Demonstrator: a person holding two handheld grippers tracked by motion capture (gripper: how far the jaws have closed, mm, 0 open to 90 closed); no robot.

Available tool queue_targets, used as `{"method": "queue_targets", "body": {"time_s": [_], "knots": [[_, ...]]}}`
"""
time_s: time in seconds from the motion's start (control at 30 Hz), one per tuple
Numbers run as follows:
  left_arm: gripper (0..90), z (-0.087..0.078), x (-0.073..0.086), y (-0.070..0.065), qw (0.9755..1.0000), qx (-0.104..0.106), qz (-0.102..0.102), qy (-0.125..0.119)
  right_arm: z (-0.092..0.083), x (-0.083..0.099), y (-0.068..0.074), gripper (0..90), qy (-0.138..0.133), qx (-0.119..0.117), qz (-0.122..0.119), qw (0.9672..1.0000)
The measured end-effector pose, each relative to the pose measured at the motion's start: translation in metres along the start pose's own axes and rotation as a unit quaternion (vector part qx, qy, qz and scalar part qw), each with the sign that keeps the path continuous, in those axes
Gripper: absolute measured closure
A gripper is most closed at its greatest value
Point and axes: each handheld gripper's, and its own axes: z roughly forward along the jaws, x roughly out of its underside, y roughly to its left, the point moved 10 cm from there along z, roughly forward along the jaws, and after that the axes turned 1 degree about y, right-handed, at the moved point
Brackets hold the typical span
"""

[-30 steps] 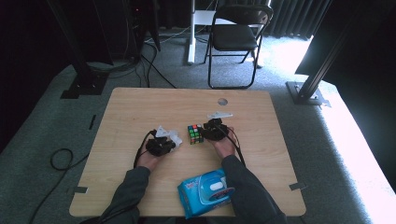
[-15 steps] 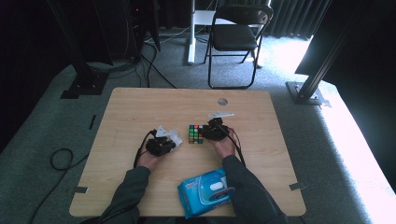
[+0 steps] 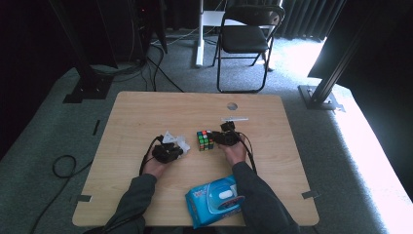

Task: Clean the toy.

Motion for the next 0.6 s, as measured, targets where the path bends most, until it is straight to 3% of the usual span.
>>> {"method": "queue_targets", "body": {"time_s": [0.03, 0.4, 0.5, 0.6], "knots": [[83.5, 0.0, 0.0, 0.0, 1.0, 0.0, 0.0, 0.0, 0.0, 0.001, -0.001, 69.6, -0.001, -0.011, 0.018, 0.9998], [83.6, 0.0, 0.0, 0.0, 1.0, 0.0, 0.0, 0.0, -0.001, 0.002, -0.005, 69.7, -0.007, -0.026, 0.049, 0.9985], [83.6, 0.0, 0.0, 0.0, 1.0, 0.0, 0.0, 0.0, -0.003, 0.002, -0.011, 70.0, -0.013, -0.043, 0.082, 0.9956], [83.6, 0.0, 0.0, 0.0, 1.0, 0.0, 0.0, 0.0, -0.005, 0.001, -0.014, 70.6, -0.016, -0.044, 0.089, 0.9949]]}}
